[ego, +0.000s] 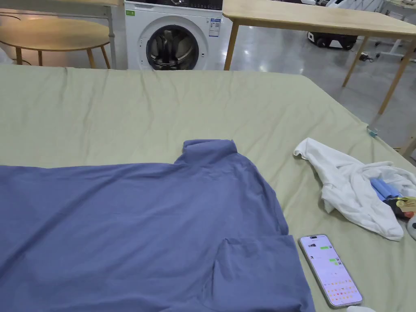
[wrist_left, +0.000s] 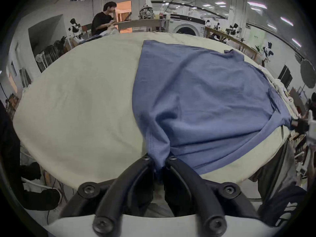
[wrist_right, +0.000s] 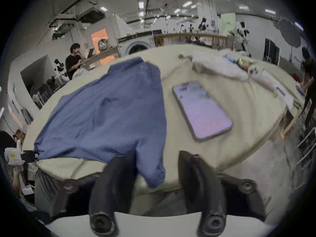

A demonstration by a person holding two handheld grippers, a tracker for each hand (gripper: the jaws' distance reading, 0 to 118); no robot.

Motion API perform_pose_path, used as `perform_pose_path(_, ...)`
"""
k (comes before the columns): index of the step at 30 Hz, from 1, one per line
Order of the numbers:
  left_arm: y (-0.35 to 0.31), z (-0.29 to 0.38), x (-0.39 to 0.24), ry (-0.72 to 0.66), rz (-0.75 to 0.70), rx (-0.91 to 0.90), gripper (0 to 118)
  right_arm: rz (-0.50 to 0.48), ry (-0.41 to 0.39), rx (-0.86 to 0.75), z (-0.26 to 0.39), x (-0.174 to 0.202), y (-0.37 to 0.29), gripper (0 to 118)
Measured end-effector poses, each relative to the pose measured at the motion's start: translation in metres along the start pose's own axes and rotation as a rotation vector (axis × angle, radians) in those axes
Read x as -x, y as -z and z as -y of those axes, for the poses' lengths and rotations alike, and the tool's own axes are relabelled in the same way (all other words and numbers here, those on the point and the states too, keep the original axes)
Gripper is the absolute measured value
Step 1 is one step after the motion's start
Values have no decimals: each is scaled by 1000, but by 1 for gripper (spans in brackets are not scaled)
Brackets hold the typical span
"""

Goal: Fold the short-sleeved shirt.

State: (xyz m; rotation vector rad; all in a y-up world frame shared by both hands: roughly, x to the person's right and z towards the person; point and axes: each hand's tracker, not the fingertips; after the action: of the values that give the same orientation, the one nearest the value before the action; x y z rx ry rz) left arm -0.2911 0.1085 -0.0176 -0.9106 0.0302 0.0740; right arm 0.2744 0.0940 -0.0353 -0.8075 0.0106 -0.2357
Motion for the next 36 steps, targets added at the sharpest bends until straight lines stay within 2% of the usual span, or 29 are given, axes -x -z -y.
perform_pose_path(2,-1,-2,2,-22,8,-1,4,-1,-11,-27,-2,2,-4,4)
perform_pose_path(4,-8,-5,2,-40,18,-4,4,-20,-9,-34,-11,7,-10,4)
perform_pose_path(6,-21,-8,6,-71,38,-94,4,-14,-17,-36,-27,13,-14,4)
perform_pose_path(7,-31,-17,6,-91,47,-129,4,-49,-13,-59,-41,15,-18,4)
perform_pose_path(9,-43,-42,11,-118,98,-202,4,-91,-52,-128,-70,24,-22,4)
perform_pose_path(12,-40,-92,18,-135,146,-276,4,-69,-122,-163,-126,36,-2,4)
perform_pose_path(16,-3,-162,26,-103,167,-293,4,-83,-121,-173,-189,44,48,4)
perform_pose_path(21,81,-221,49,-134,201,-188,4,-61,-77,-117,-231,53,119,4)
perform_pose_path(22,94,-229,51,-142,200,-168,4,-36,-65,-85,-234,54,134,6)
perform_pose_path(23,106,-234,53,-161,199,-140,5,-8,-82,-53,-236,55,148,20)
perform_pose_path(24,112,-237,54,-171,205,-136,14,11,-107,-35,-237,56,159,40)
perform_pose_path(25,117,-238,60,-160,222,-149,38,46,-126,-27,-236,56,167,54)
perform_pose_path(26,114,-238,60,-151,213,-172,66,52,-130,-31,-236,54,170,54)
perform_pose_path(28,98,-239,60,-86,160,-262,64,45,-115,-46,-236,39,177,55)
perform_pose_path(31,42,-222,51,-71,174,-392,64,-40,-87,-188,-231,33,138,55)
perform_pose_path(36,-47,-190,42,5,191,-603,64,-61,-158,-355,-201,65,38,54)
